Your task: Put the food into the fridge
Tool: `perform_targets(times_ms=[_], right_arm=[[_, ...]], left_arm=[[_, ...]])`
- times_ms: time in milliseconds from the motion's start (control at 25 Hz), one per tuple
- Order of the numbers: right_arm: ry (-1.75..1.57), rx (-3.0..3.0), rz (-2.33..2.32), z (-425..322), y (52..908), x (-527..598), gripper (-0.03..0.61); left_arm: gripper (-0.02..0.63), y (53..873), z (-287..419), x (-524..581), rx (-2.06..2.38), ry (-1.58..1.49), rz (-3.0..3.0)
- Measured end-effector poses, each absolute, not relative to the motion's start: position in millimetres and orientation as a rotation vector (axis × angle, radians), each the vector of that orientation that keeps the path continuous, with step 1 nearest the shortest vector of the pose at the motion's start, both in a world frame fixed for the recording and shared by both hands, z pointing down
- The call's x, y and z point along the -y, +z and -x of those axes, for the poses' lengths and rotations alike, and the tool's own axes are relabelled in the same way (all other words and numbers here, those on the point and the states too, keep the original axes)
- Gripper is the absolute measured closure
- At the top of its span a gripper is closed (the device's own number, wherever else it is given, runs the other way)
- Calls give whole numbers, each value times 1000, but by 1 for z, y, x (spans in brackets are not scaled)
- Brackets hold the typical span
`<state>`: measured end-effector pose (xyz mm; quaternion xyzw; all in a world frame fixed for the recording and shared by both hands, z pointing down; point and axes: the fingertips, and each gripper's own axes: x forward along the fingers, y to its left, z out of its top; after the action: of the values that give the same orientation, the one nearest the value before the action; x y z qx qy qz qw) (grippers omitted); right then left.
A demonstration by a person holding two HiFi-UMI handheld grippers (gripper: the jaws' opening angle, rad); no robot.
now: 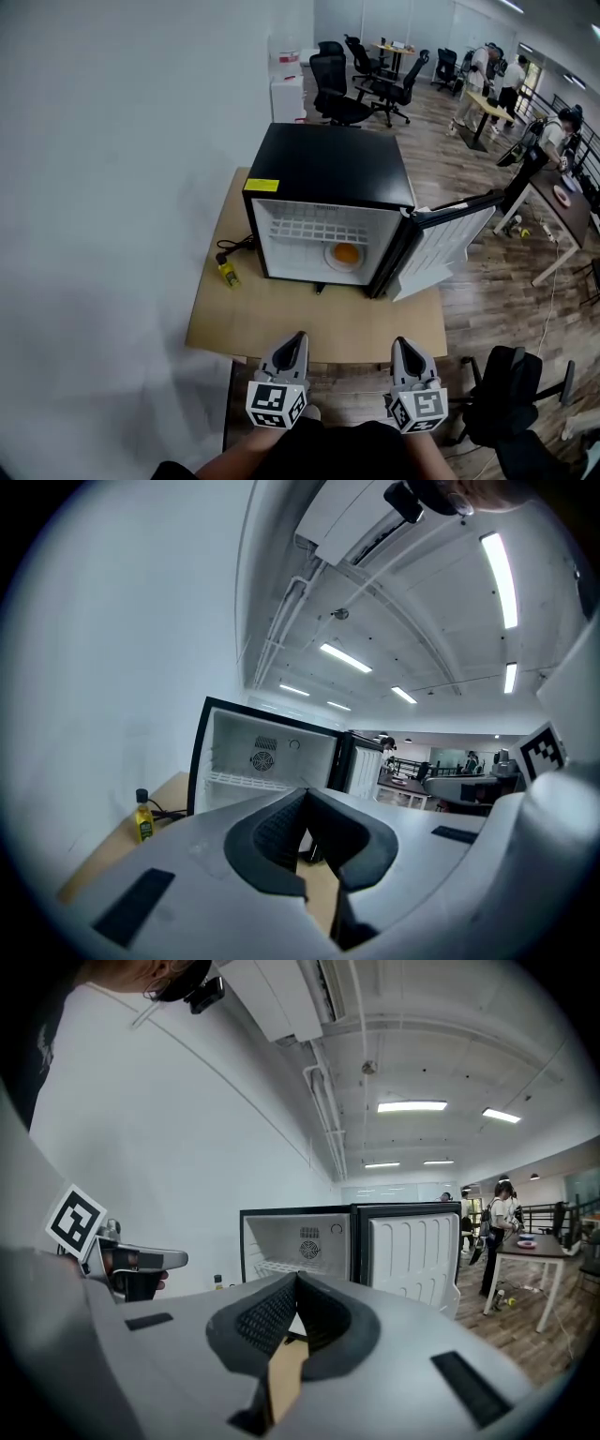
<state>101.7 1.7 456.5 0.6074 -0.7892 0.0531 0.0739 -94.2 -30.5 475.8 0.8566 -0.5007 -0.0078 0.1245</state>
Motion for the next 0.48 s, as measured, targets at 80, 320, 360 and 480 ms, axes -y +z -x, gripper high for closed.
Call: perform_targets(times_ms=[80,320,360,480], right_arm=[[154,2374,-1827,-105,452,-3,518],[128,2356,-1845,-123,450,-2,518],[133,2359,-1841,-124,451,-1,518],[137,2373,-1821,-122,455,2,518]], left_arm=[[600,465,92,31,1477,-34,-2511],[600,447,77,31,1512,-58,-2545],[600,447,76,31,1517,-57,-2542],[600,447,77,31,1535,-49,-2539]])
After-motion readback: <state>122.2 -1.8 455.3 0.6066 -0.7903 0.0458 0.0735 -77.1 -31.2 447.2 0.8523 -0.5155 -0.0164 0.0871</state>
